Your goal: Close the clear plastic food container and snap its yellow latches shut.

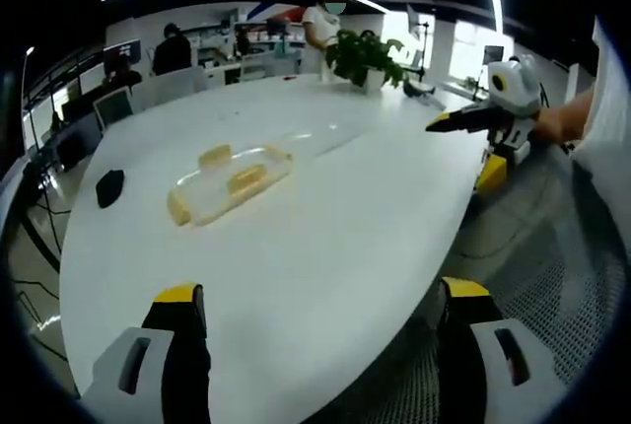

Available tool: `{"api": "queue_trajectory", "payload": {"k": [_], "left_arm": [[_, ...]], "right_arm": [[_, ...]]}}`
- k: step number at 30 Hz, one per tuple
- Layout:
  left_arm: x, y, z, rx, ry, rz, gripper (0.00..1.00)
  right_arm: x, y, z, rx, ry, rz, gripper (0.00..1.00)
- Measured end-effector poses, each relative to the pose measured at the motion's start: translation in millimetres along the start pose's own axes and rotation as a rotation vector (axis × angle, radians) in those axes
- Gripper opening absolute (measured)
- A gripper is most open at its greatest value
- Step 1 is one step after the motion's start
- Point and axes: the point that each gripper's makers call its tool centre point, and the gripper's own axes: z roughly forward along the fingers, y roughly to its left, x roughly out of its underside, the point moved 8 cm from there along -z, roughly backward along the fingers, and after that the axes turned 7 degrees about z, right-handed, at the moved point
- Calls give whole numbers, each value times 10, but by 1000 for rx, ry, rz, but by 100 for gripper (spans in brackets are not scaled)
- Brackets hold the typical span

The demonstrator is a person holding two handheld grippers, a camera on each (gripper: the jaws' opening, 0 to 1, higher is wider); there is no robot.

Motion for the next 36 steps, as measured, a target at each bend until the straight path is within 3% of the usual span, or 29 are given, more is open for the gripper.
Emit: {"api": "queue_trajectory", "payload": {"k": [16,26,36], "left_arm": [[-6,-12,19,23,7,-1,95],[-28,-8,12,20,1,-6,95],[-60,27,5,22,0,7,94]], "right_arm": [[-3,-31,-13,21,3,2,97],[-16,-37,11,-12,13,19,98],[-111,-105,112,-49,39,-34,91]]}}
